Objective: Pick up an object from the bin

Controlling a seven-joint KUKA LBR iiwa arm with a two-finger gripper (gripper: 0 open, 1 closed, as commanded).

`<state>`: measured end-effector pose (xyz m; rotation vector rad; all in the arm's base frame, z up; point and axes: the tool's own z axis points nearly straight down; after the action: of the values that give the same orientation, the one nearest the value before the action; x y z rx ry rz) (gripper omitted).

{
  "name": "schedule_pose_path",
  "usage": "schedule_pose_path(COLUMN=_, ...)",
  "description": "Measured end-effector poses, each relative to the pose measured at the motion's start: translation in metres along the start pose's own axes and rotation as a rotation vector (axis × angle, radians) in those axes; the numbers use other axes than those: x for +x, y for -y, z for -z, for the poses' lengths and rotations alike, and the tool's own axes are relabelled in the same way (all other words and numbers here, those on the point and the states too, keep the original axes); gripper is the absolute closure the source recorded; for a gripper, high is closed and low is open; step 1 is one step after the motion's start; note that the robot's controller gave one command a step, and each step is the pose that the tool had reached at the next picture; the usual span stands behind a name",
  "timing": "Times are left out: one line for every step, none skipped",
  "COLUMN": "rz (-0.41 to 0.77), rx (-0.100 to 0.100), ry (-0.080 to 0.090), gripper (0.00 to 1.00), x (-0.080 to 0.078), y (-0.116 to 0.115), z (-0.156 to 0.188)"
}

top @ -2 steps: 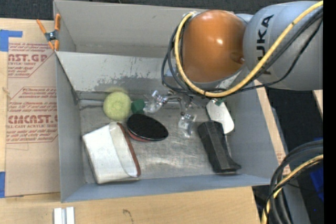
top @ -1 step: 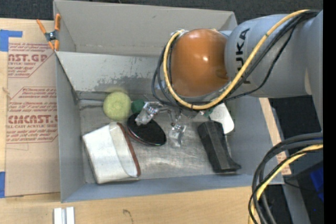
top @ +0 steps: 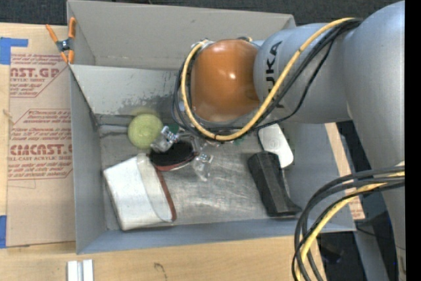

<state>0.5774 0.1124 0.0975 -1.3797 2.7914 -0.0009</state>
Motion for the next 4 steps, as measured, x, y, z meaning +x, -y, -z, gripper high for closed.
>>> schedule_pose_path(rz=0.711, rx=-0.015, ry=-0.006, gripper=1.00, x=0.045, y=-0.022, z=-0.022)
schedule_pose_path(rz=0.711, rx=-0.016, ry=-0.007, gripper=1.00, x=0.045, y=-0.022, z=-0.023)
schedule_pose_path(rz=0.764, rx=-0.025, ry=-0.012, gripper=1.00, x=0.039, y=-0.005, z=-0.023)
schedule_pose_path(rz=0.904, rx=-0.022, ry=-0.013, gripper=0.00, x=0.025, y=0.037, z=-0.026)
